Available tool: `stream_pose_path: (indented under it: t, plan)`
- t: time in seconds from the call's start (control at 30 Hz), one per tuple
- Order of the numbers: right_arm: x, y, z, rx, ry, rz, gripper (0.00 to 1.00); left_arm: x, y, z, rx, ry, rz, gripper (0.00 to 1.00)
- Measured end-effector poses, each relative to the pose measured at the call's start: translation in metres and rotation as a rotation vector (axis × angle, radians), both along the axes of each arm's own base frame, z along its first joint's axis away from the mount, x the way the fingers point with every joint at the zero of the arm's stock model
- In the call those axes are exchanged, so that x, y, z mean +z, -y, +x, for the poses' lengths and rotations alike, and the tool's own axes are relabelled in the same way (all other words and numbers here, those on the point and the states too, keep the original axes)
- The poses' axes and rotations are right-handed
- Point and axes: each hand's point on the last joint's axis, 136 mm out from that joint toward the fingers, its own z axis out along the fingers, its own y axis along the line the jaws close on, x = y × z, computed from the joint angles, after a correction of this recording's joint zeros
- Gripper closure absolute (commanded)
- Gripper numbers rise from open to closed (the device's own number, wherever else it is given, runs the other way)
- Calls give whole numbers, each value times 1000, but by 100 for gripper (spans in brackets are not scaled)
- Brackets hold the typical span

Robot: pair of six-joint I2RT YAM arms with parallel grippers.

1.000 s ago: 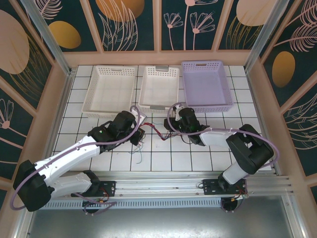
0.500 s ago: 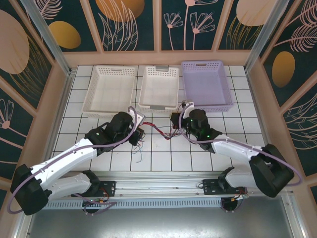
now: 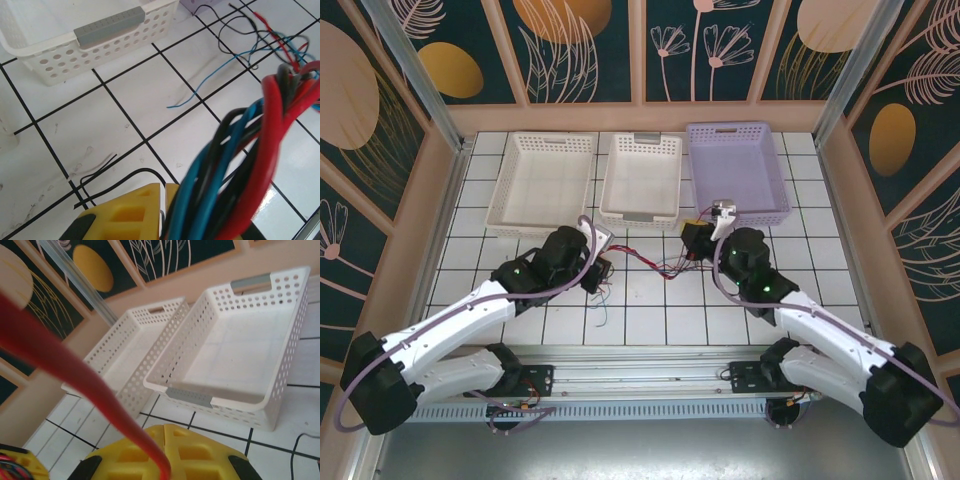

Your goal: Untangle the cables

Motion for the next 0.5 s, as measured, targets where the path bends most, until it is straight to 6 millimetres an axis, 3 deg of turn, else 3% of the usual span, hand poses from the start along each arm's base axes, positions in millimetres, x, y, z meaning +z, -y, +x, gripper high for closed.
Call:
stream_pose_path:
  t: [0.17, 0.37, 0.5]
  plan:
    - [27, 14, -11, -16, 59, 43, 100, -8, 4, -2, -19, -27, 10, 73]
    - [33, 20, -11, -31, 50, 32, 100, -13, 11, -8, -61, -65, -5, 57]
    - [47, 19, -7, -30, 59, 40, 100, -12, 15, -12, -80, -84, -25, 49]
